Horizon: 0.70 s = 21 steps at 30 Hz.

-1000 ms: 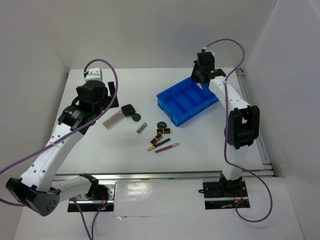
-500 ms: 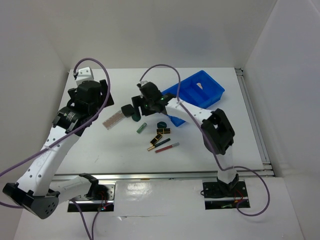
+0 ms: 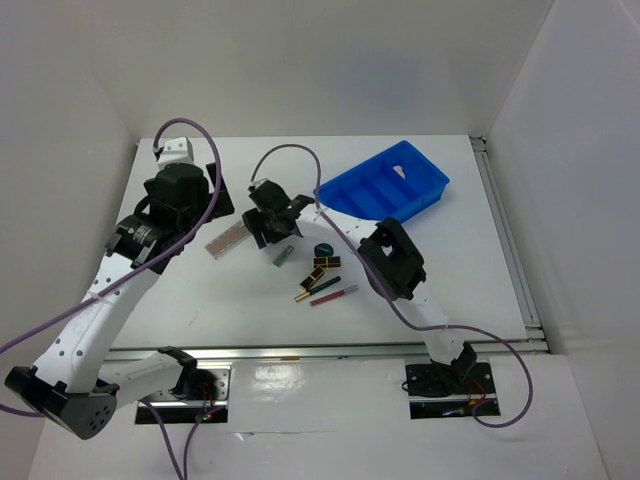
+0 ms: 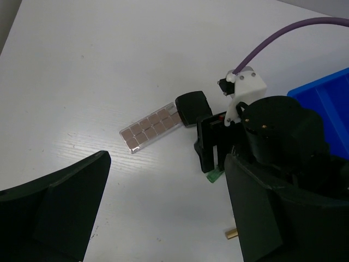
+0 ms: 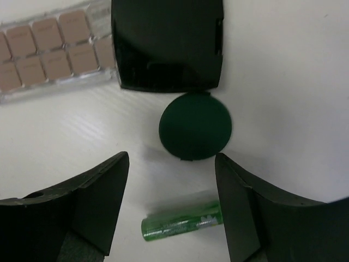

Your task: Organize the makeup

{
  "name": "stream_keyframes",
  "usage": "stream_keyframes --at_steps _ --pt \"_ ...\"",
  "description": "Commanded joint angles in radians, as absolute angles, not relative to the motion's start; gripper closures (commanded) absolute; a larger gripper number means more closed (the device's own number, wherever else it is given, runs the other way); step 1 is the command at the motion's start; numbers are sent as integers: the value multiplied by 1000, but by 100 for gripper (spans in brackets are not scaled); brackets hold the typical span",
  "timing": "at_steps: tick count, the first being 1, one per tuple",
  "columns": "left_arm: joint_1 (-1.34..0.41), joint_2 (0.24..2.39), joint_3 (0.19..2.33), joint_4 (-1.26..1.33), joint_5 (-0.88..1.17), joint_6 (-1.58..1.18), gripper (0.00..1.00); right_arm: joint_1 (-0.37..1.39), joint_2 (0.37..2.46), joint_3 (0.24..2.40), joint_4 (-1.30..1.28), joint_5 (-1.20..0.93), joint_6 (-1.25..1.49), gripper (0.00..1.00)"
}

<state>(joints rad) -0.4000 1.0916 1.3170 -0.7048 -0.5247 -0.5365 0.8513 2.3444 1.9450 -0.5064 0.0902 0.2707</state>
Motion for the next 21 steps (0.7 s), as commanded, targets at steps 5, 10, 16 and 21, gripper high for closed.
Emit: stream_keyframes --at_steps 5,10,16,21 --pt "-402 1085 1318 -675 -489 -561 0 861 2408 2033 -479 255 276 39" --pt "-402 1085 1318 -675 -508 -552 0 861 2428 2046 -500 267 296 69" --pt "-402 1075 1307 -666 -508 -552 0 841 2300 1934 -476 219 328 100" --pt "-402 1075 1307 -657 -499 -552 0 807 2148 1844 -445 228 328 100"
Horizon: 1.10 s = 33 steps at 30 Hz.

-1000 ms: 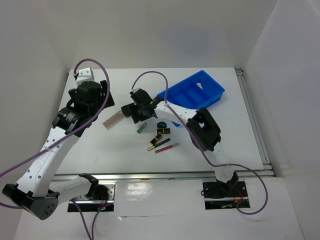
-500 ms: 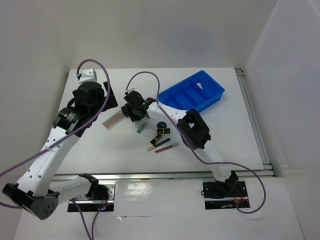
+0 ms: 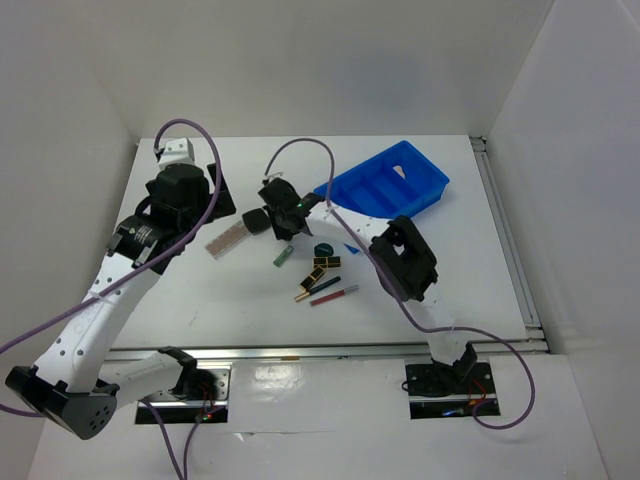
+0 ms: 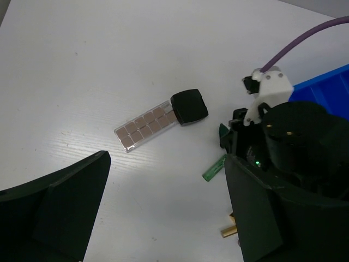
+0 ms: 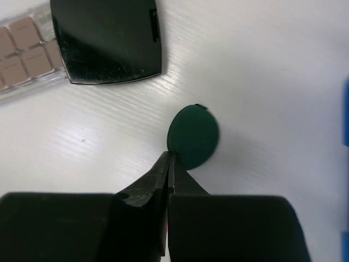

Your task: Organize the makeup

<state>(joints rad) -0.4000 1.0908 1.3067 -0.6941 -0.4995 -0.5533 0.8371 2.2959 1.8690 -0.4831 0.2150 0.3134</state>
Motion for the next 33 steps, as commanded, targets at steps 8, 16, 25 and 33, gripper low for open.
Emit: stream_keyframes --at_steps 8,16,25,33 --pt "-402 1057 1275 -630 -499 -563 0 634 1924 1775 -394 196 353 100" --pt "-402 1075 1284 -644 -509 -543 0 376 1885 1763 -382 186 364 100" --pt "-402 1075 1284 -644 -509 -543 0 164 2028 1867 -408 166 353 100" --pt "-402 1086 1275 -644 -489 -543 0 103 2108 1867 -408 250 353 100"
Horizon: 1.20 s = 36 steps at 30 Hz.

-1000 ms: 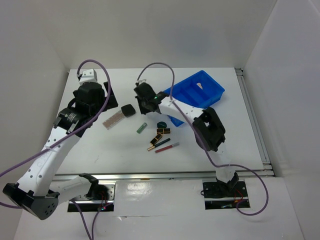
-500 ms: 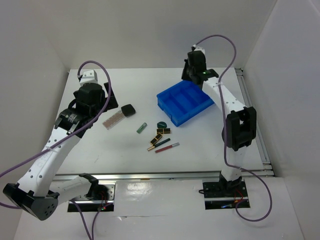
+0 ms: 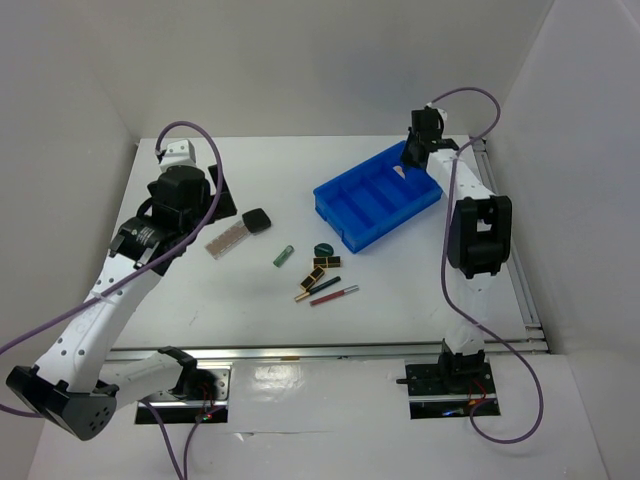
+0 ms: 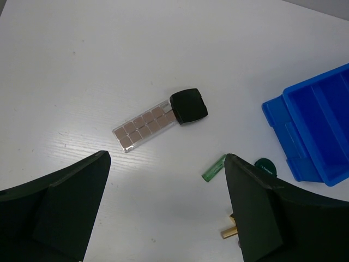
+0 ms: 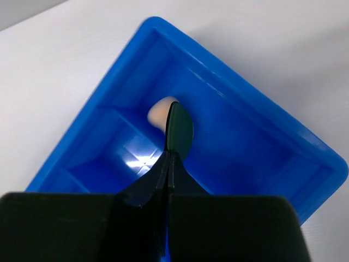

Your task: Organize the makeup

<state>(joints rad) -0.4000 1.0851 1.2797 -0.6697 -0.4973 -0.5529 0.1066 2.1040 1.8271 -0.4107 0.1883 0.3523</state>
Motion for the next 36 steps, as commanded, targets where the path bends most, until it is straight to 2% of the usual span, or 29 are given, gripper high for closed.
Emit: stream_keyframes --at_steps 1,2,3,5,7,8,9,13,14,16,18,19,23,25,26,27,28,30,32,36 --pt "-402 1086 1275 -635 -489 -543 0 94 2108 1867 -408 259 353 100" --pt "-402 1086 1275 -635 -480 -543 0 94 2117 1856 -396 259 353 100" --pt "-402 1086 1275 -635 -480 -543 0 84 2117 1856 -396 249 353 91" --pt "-402 1086 1275 -635 -471 -543 0 84 2131 1893 -405 249 353 58" --pt "-402 1086 1275 -635 -471 -543 0 84 2146 1920 -443 239 353 34" --pt "-402 1086 1275 -635 -471 -543 0 84 2146 1921 -443 248 353 28" --pt "-402 1086 1275 -635 -471 -532 0 98 2113 1907 -443 249 353 27" --pt "-402 1077 1275 -646 -483 -523 0 143 1970 1800 -387 268 344 28" --pt "-402 1066 1275 -646 -497 -514 0 178 1935 1769 -374 279 344 31" --pt "-402 1057 1275 -646 -511 -503 0 224 1828 1665 -338 258 331 57" --pt "-402 1057 1275 -635 -523 -494 0 321 1766 1590 -313 223 302 74" --pt "-402 1057 1266 -635 -523 -494 0 353 1723 1515 -283 146 287 85" --pt "-402 1089 1266 -635 -534 -494 0 506 1732 1439 -311 43 256 87" --pt "-402 1098 1266 -646 -534 -503 0 583 1790 1451 -392 54 256 81" --pt "-402 1098 1266 -646 -534 -503 0 610 1805 1451 -406 54 247 69" --pt "-402 1098 1275 -646 -534 -503 0 662 1821 1451 -420 73 238 65" --pt "-402 1098 1275 -646 -534 -503 0 684 1835 1451 -434 89 238 65" --pt "-402 1089 1275 -637 -534 -503 0 710 1874 1451 -446 80 225 56" --pt "-402 1089 1266 -637 -525 -512 0 724 1916 1451 -472 52 238 52" --pt "-402 1080 1256 -637 -525 -512 0 733 1970 1471 -495 83 250 52"
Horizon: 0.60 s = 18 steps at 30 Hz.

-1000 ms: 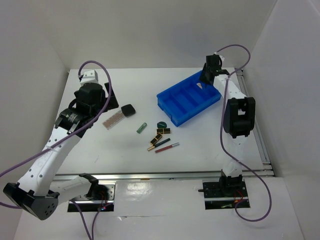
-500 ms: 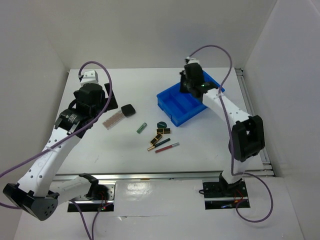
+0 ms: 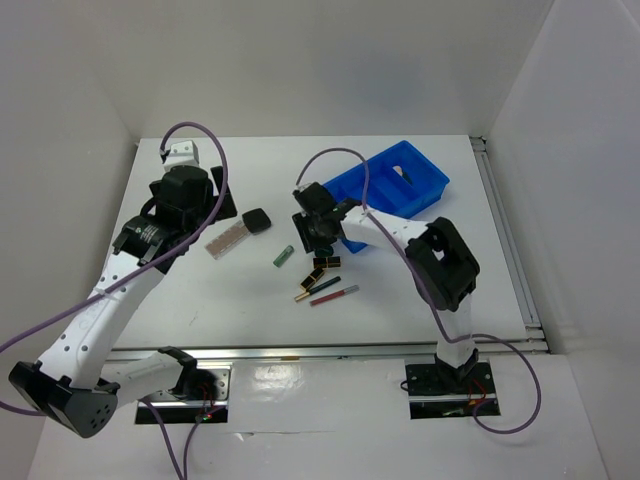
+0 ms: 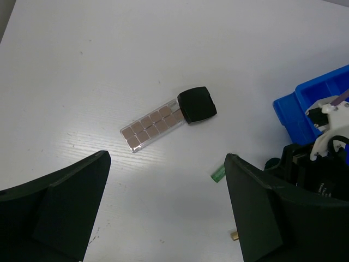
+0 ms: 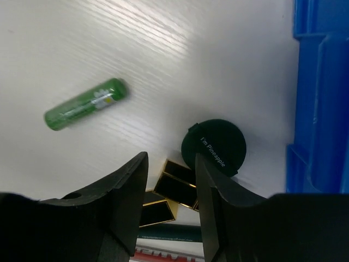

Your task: Organize the makeup

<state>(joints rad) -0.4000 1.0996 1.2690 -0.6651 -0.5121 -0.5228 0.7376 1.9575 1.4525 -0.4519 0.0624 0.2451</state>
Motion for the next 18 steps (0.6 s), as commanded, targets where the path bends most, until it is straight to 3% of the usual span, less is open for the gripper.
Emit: stream_keyframes --at_steps 1,5,11,15,18 --pt "-402 1080 1256 -637 -516 -512 0 733 1980 1482 -495 97 250 52" --pt "-402 1080 1256 -637 -526 -512 0 742 2049 1515 -532 173 230 41" --pt "-402 1071 1247 -626 -526 -512 0 753 2101 1514 -517 184 239 41" --pt "-402 1071 1247 -626 -526 -512 0 762 2155 1525 -517 215 250 58" --pt "-402 1071 1247 -626 -526 -512 0 773 2155 1545 -517 215 250 81"
